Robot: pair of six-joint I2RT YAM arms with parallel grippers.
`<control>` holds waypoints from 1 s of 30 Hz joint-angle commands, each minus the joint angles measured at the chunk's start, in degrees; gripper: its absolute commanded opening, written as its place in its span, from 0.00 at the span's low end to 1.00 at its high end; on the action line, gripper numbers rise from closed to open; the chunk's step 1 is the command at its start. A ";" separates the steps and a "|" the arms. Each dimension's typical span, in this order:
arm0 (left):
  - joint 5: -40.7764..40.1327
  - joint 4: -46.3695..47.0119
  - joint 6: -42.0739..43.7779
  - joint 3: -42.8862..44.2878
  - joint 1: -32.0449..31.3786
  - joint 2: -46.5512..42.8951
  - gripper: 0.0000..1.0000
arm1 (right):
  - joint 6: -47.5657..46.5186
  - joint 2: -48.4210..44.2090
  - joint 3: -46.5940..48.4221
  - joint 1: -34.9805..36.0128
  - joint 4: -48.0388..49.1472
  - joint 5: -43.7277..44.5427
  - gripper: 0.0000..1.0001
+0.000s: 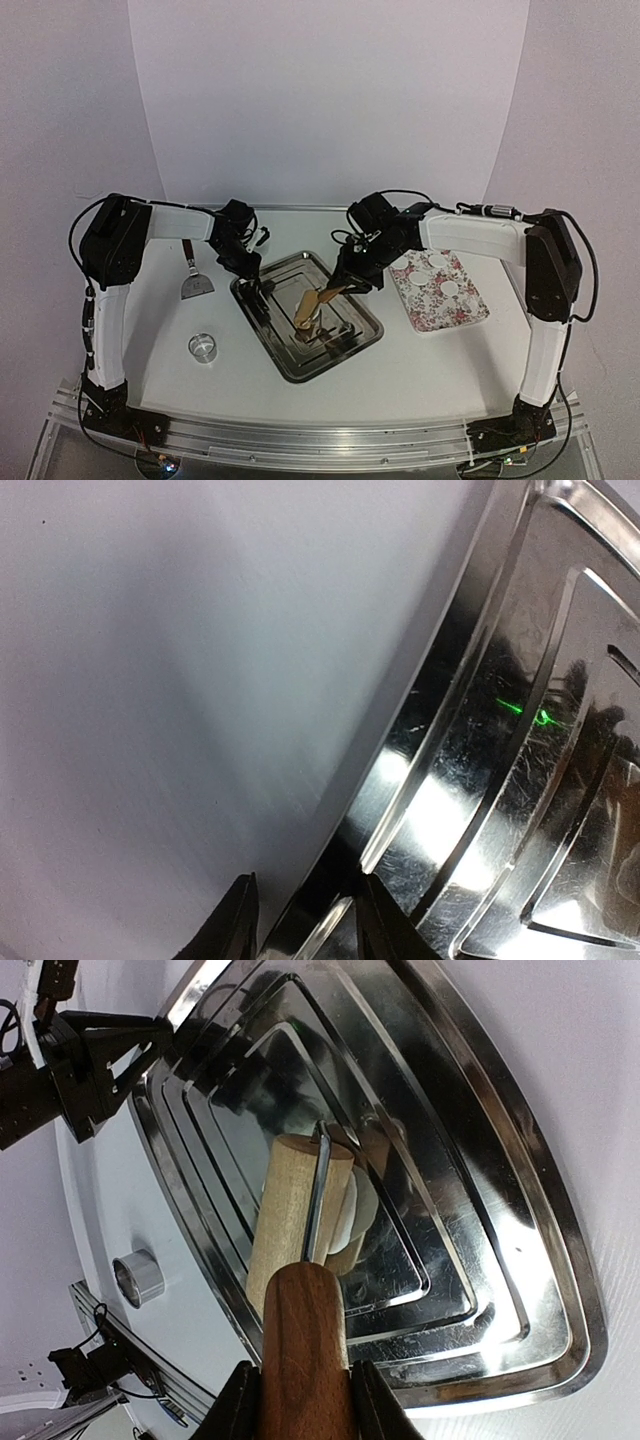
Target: Roll out the dumpling wrappers from the dough
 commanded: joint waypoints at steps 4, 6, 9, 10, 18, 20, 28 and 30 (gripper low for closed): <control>-3.58 -1.78 1.17 -2.81 0.09 1.16 0.27 | -0.02 10.61 1.41 0.47 -17.54 11.15 0.00; -3.35 -1.78 1.13 -2.91 0.09 1.16 0.24 | -0.46 12.45 2.52 0.97 -19.26 11.80 0.00; -3.13 -1.78 1.13 -3.13 0.09 1.23 0.19 | -1.11 14.73 3.75 1.79 -21.15 12.82 0.00; -3.09 -1.73 1.13 -3.13 0.09 1.24 0.18 | -1.20 15.31 4.09 1.97 -21.82 13.15 0.00; -2.90 -1.49 1.52 -3.42 0.09 1.55 0.10 | -1.98 19.29 5.56 3.15 -24.54 14.23 0.00; -2.29 -1.30 1.79 -3.72 0.09 1.38 0.08 | -1.95 20.17 5.86 3.24 -24.93 13.94 0.00; -0.62 -0.07 3.00 -5.15 0.08 0.86 0.00 | -1.85 23.26 7.22 3.42 -26.78 13.05 0.00; -0.73 0.05 3.13 -5.31 0.08 0.77 0.00 | -1.48 23.55 6.63 3.38 -26.93 12.53 0.00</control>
